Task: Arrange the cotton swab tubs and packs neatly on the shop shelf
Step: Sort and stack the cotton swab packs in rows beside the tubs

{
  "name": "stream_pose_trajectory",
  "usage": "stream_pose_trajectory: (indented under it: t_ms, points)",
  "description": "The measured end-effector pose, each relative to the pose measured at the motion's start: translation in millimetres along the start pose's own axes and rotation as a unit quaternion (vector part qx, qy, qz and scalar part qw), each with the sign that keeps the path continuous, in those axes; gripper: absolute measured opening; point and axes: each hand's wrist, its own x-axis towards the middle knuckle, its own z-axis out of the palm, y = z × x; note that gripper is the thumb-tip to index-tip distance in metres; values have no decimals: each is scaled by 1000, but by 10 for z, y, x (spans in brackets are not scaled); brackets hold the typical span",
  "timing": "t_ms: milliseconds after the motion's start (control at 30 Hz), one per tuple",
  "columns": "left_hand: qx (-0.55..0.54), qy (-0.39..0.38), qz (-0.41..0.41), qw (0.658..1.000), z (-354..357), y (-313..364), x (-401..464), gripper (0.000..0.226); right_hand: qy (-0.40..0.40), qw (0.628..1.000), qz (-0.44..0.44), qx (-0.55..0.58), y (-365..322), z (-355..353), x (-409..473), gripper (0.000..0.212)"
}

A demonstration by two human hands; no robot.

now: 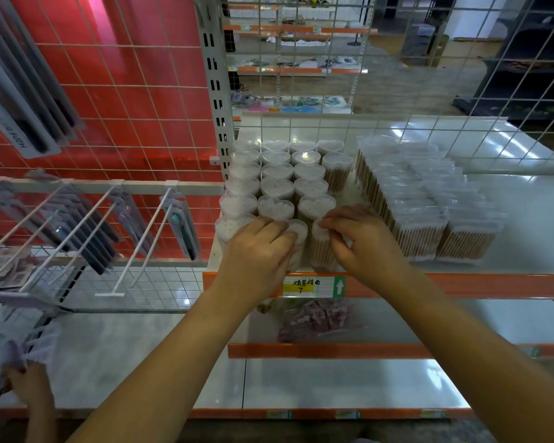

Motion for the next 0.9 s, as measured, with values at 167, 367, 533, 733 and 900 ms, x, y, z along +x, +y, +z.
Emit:
stream_pose_trajectory:
  t_ms: [167, 367, 533, 733, 900]
  points:
    - [2, -7, -13, 1000, 16, 14, 14, 22, -16, 1000, 12, 2, -13, 7, 8, 37]
    - [12, -23, -11, 1000, 53, -12, -21, 28, -16, 999, 50, 1, -44, 13, 207, 30]
    - [19, -13, -16, 1000, 83, -24, -67, 27, -124, 985, 122, -20, -147, 78, 648, 29]
    - [14, -7, -22, 1000, 77, -11, -92, 24, -216, 968, 112, -65, -144, 184, 782, 32]
    - [0, -5, -25, 1000, 59, 17, -98, 22, -223, 967, 113, -45, -80, 184, 795, 30]
